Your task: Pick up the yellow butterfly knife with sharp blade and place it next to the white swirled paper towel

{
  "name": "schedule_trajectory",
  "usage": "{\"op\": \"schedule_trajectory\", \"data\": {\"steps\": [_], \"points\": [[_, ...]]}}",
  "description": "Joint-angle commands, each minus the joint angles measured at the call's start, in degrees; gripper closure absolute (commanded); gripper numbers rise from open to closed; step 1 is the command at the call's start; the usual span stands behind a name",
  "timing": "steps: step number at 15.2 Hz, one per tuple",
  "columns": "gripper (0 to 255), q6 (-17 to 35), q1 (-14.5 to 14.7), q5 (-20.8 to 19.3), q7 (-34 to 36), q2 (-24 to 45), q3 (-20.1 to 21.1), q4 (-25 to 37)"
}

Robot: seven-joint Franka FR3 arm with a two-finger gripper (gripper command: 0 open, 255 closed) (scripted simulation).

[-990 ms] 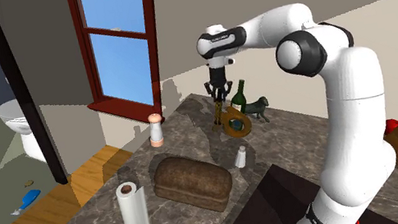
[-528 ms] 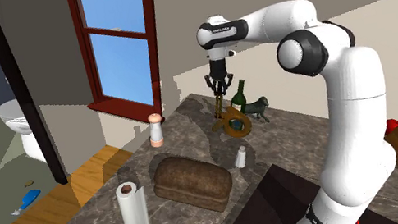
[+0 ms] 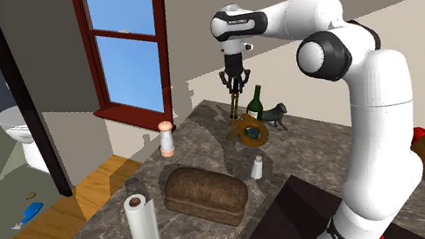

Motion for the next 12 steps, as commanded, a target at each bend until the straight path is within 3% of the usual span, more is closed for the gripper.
{"op": "schedule_trajectory", "data": {"steps": [1,12], "points": [[255,0.1,0.8,-0.1,1.1,-1.7,0.3,-1.8],[255,5.8,8.7,0.5,13.4,-16.5,5.1,-22.3]]}}
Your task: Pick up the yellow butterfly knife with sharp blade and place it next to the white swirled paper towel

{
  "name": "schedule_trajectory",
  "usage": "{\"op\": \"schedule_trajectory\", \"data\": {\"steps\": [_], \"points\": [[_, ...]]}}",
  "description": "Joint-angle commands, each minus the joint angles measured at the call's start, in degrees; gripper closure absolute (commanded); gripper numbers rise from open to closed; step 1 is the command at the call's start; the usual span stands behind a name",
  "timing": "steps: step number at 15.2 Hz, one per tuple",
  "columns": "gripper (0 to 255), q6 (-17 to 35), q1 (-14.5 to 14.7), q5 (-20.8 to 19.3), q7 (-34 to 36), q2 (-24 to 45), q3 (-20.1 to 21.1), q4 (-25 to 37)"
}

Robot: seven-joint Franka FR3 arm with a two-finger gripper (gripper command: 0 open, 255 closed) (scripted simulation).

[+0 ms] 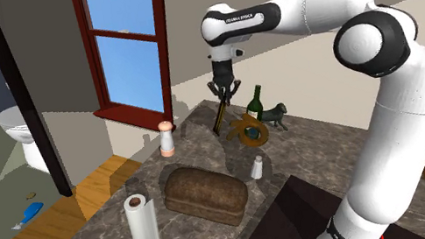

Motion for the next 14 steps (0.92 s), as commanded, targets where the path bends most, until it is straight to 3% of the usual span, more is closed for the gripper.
{"op": "schedule_trajectory", "data": {"steps": [1,14], "points": [[255,0.8,1.5,0.4,2.7,-2.0,1.2,-2.7],[255,3.7,10.0,4.3,18.6,-10.2,9.5,-13.0]]}}
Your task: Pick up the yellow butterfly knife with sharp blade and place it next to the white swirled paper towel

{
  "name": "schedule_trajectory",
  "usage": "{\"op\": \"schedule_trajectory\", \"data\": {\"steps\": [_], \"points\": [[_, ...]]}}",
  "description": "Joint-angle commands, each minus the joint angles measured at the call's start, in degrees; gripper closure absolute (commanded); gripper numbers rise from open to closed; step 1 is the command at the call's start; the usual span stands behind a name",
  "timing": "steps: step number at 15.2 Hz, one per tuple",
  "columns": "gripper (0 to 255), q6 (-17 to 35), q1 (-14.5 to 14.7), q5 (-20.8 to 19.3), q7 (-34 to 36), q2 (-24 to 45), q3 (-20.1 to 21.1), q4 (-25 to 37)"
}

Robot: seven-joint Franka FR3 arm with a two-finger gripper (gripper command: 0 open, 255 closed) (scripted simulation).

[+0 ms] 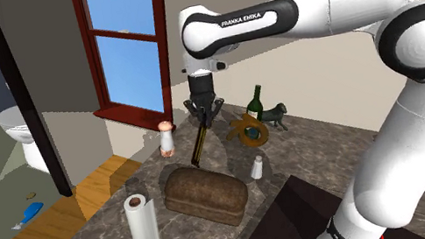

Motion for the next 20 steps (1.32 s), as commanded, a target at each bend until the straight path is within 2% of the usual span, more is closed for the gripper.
{"op": "schedule_trajectory", "data": {"steps": [1,8,14,20], "points": [[255,0.5,1.3,0.7,2.6,-0.7,1.4,-1.0],[255,1.7,6.0,3.0,11.7,-0.9,6.5,-1.4],[255,2.8,10.1,4.3,20.0,1.1,10.9,0.7],[255,7.2,10.2,4.2,19.6,2.0,11.0,-2.9]]}}
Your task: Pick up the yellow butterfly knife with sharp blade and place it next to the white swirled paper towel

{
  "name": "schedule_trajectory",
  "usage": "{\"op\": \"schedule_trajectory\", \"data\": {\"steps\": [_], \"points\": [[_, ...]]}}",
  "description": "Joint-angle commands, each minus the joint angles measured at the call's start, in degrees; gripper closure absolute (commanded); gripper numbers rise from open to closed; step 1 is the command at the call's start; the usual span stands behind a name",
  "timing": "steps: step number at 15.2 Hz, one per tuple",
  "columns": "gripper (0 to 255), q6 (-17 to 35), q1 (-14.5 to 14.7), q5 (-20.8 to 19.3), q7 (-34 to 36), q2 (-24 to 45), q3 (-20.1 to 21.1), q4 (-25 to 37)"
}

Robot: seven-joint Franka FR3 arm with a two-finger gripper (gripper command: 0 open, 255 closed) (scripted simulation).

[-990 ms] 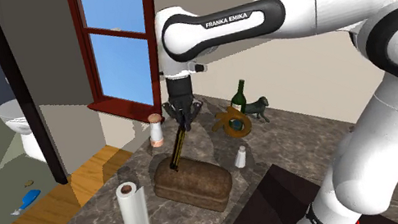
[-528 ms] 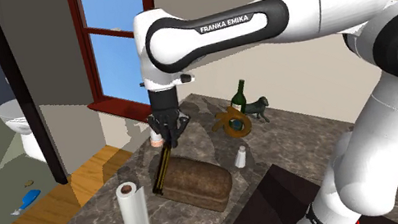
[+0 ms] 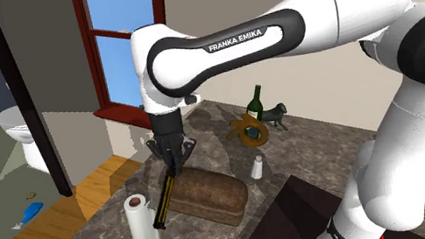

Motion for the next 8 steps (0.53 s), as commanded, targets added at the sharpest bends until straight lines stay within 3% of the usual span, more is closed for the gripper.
{"op": "schedule_trajectory", "data": {"steps": [1,8], "points": [[255,1.7,0.1,0.0,-0.1,0.4,0.1,-1.2],[255,6.9,0.2,-0.3,-0.4,2.1,0.2,-4.8]]}}
